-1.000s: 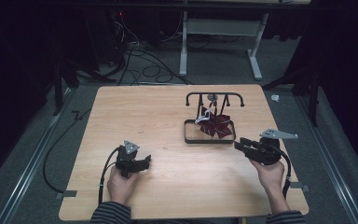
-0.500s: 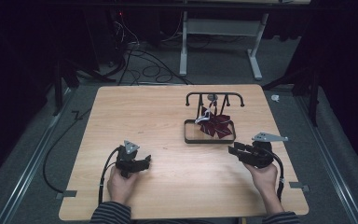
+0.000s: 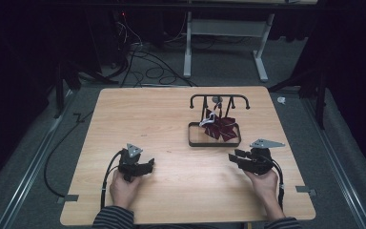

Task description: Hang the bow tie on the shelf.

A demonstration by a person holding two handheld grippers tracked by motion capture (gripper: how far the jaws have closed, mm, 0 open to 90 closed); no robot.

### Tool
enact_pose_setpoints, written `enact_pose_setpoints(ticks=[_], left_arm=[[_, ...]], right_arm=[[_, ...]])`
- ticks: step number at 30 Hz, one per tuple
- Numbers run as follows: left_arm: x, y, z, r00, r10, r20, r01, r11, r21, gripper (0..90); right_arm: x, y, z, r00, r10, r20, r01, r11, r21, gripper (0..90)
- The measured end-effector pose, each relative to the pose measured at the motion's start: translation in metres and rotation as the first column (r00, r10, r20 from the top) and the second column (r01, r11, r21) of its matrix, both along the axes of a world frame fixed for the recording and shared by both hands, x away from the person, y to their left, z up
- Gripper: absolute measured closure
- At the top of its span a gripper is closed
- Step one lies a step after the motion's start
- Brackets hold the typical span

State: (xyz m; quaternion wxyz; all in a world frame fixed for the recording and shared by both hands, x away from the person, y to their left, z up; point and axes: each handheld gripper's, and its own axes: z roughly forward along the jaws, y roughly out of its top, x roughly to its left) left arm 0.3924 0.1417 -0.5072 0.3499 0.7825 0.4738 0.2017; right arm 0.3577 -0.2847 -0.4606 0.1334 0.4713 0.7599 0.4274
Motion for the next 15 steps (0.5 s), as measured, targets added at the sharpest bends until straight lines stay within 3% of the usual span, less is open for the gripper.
enact_pose_setpoints(ticks=[6, 15], left_arm=[[0.0, 0.0, 0.0, 1.0, -0.001, 0.001, 0.001, 1.0, 0.002, 25.1], [0.0, 0.0, 0.0, 1.0, -0.001, 0.001, 0.001, 1.0, 0.002, 25.2]], right_arm=[[0.0, 0.007, -0.006, 0.9998, -0.01, 0.017, 0.01, 0.999, -0.036, 61.0], [-0.001, 0.009, -0.016, 0.9999, -0.015, -0.001, 0.015, 0.998, -0.063, 61.0]])
